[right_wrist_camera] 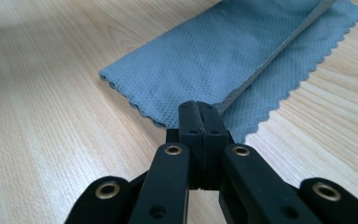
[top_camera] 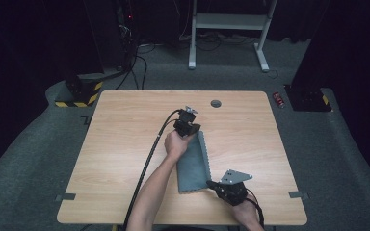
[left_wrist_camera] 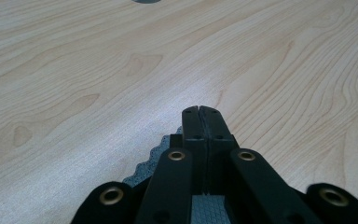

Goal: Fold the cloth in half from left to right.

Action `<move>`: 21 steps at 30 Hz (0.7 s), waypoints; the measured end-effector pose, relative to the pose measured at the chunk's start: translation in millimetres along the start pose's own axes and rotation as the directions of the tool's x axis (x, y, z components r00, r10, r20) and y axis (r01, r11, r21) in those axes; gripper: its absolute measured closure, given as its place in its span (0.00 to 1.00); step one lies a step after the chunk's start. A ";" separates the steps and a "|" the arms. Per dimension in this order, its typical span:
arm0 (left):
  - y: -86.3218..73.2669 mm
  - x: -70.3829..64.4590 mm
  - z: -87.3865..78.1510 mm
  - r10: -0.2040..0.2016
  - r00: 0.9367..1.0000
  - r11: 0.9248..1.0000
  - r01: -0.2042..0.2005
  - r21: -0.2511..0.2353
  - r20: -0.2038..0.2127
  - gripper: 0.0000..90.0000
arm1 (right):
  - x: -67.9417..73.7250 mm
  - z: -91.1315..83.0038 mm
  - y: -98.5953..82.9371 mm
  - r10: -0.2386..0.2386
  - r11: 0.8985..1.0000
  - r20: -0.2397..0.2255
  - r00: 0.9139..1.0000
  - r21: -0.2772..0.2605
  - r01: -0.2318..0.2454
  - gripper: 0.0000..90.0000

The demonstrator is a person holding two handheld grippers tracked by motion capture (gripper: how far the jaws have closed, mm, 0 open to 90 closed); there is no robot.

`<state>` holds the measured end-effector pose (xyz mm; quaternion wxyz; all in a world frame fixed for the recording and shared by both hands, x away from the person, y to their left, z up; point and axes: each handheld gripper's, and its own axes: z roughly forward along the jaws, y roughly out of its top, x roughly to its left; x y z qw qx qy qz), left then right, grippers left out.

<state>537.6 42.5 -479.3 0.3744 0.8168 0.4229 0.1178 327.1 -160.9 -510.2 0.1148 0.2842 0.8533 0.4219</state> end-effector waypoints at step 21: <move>-1.0 -5.5 20.3 0.008 0.999 0.998 -0.006 0.062 -0.041 0.99 | -1.1 4.2 -2.4 -0.019 0.999 0.028 0.999 0.035 0.018 1.00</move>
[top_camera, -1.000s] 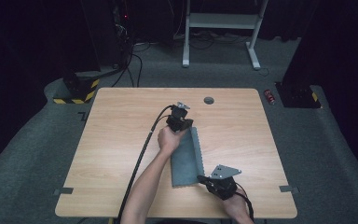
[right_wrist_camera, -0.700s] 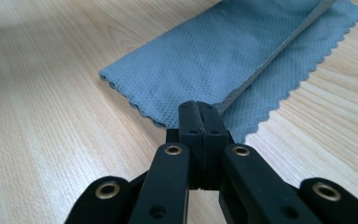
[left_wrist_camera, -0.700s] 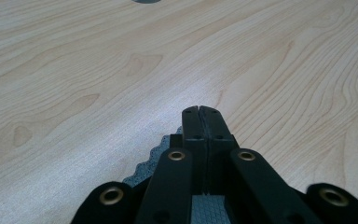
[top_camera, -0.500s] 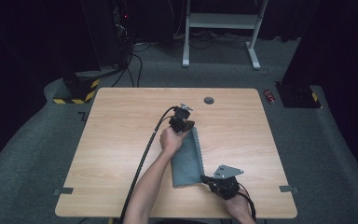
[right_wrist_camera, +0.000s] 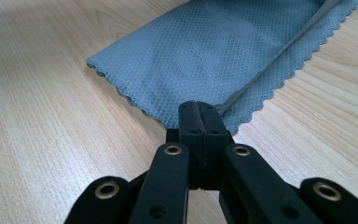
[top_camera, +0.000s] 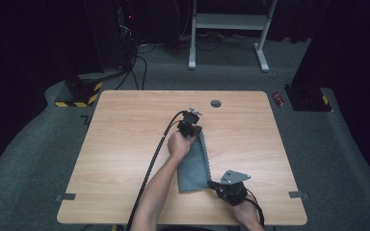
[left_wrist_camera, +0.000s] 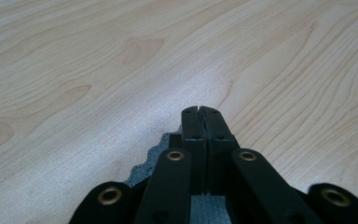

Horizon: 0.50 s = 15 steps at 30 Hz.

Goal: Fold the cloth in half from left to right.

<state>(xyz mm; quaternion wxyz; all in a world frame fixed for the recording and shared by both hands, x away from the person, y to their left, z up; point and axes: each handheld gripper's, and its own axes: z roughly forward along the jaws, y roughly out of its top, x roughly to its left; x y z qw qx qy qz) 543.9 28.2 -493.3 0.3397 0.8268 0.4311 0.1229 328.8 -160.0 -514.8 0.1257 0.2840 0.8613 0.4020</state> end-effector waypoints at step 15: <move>-0.4 -0.4 4.8 -0.002 1.000 1.000 0.003 0.008 -0.027 0.89 | -4.6 2.4 -2.2 0.020 1.000 0.012 1.000 0.023 -0.021 0.93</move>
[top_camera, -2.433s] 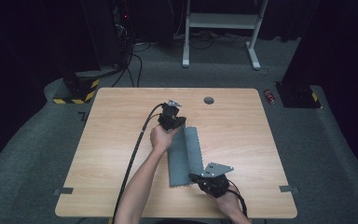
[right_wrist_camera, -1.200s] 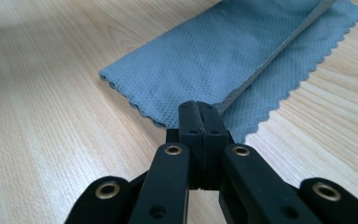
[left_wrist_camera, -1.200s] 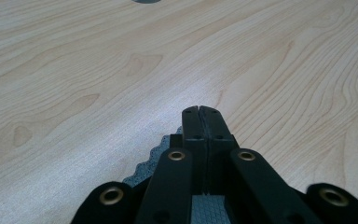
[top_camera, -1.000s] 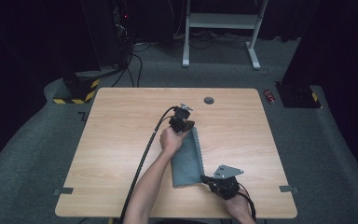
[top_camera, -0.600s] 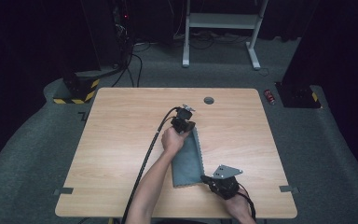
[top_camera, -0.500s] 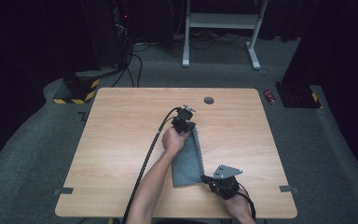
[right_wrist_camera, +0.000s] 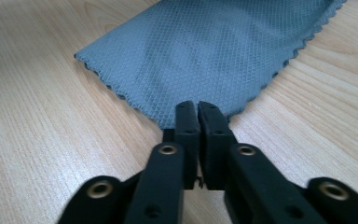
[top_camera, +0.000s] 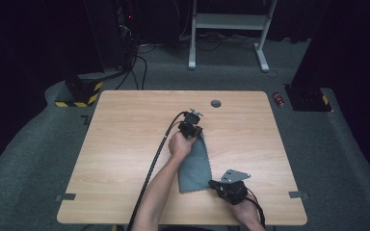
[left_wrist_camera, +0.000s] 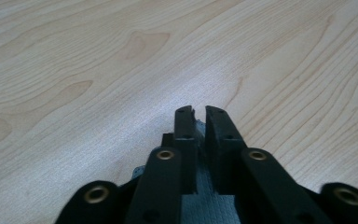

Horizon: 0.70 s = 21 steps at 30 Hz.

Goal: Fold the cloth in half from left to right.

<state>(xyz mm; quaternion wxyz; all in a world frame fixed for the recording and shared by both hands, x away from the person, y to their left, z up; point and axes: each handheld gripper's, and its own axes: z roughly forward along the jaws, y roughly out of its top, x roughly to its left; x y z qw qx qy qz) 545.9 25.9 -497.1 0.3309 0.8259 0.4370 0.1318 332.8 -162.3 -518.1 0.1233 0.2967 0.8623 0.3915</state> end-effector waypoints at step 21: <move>-59.4 24.2 -50.0 -0.072 0.995 0.995 0.067 -0.069 -0.071 0.66 | -2.4 6.9 8.6 0.003 1.000 0.004 1.000 -0.001 -0.003 0.76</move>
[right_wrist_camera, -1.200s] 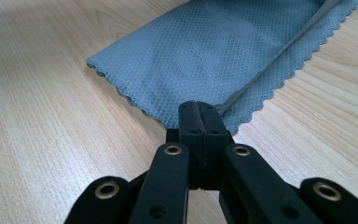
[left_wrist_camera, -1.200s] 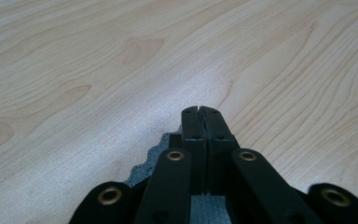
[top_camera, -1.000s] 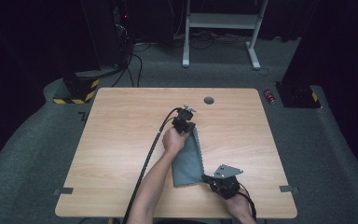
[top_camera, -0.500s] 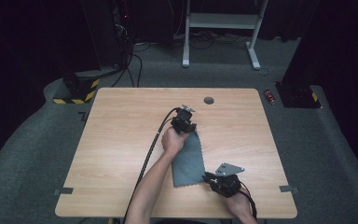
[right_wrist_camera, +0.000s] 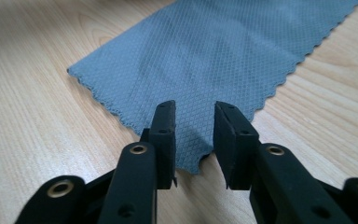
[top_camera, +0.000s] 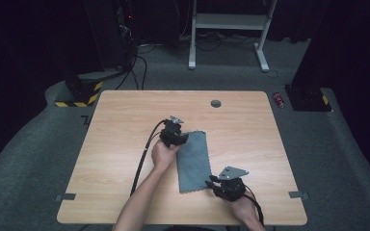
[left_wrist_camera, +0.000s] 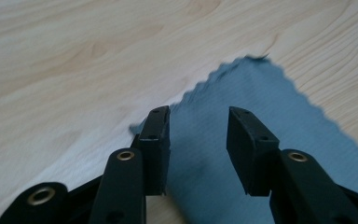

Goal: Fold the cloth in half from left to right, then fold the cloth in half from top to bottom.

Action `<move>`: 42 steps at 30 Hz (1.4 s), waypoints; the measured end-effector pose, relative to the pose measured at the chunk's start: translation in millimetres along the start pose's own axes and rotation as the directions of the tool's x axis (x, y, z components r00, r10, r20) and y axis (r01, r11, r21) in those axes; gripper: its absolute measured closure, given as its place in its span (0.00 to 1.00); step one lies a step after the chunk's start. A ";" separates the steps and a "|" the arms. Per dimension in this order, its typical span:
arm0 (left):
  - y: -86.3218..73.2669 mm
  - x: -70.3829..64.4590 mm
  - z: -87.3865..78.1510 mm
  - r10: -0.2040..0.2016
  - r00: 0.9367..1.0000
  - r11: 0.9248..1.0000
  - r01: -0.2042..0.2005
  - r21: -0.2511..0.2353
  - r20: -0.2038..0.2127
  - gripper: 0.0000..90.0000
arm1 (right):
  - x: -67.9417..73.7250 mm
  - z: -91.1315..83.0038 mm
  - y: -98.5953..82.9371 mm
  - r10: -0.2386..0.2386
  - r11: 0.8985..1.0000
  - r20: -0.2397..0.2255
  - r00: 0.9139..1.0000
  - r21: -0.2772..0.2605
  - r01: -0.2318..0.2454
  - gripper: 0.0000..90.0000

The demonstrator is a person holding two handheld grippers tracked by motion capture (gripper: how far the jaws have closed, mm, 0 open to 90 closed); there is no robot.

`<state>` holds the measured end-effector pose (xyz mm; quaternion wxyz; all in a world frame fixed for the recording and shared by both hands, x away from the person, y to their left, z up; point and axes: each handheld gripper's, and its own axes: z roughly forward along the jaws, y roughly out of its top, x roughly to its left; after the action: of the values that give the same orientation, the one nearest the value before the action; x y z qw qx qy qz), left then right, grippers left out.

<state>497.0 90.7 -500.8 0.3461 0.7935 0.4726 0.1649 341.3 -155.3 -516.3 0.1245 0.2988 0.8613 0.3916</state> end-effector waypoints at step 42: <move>-90.4 -39.4 -80.4 0.060 0.992 0.996 -0.052 -0.072 0.114 0.50 | -7.0 8.3 4.2 -0.038 0.998 -0.019 0.999 0.058 0.039 0.64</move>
<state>372.5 116.6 -505.1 0.3954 0.8023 0.4232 0.1442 352.3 -152.4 -518.7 0.1156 0.2820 0.8791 0.3664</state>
